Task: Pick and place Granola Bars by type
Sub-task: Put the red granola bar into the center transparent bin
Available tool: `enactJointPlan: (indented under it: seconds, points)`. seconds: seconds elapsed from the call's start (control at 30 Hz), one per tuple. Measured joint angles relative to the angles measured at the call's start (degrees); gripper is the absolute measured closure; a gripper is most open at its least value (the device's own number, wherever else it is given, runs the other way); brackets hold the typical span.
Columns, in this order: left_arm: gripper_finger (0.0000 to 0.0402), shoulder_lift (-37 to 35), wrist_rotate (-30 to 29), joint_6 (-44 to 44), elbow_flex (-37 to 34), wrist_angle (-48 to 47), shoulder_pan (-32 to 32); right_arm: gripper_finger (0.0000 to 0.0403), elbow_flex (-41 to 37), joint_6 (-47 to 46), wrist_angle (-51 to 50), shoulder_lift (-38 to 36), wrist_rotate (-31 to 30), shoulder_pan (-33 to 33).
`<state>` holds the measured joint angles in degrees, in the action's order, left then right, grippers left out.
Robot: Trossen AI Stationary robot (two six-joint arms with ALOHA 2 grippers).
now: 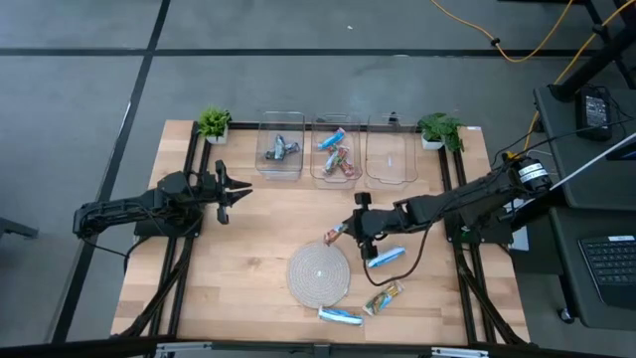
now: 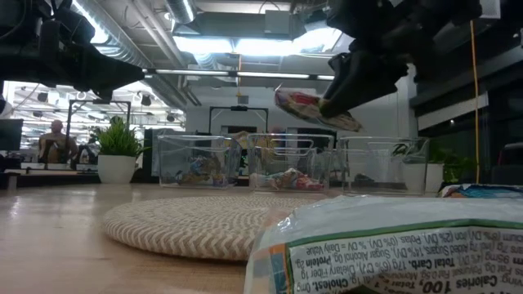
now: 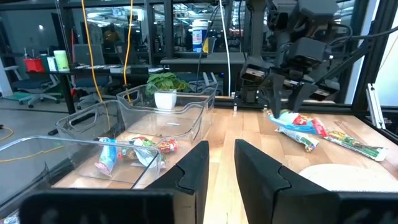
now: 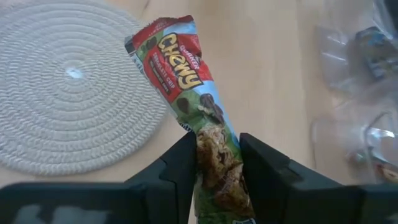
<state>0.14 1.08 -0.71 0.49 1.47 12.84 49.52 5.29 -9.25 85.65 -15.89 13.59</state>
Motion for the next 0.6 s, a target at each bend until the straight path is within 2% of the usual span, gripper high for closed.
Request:
enactJointPlan:
  seconds: [0.27,0.6]
  points:
    - [0.033,0.0,-0.02,0.0,0.0,-0.01,0.02,0.0277,0.0,4.15,1.41,0.0,-1.58,-2.65]
    - [0.0332,0.0,0.0,0.0,0.0,0.0,0.01,0.0277,0.0,10.27,13.14,-0.02,-1.67,-3.7]
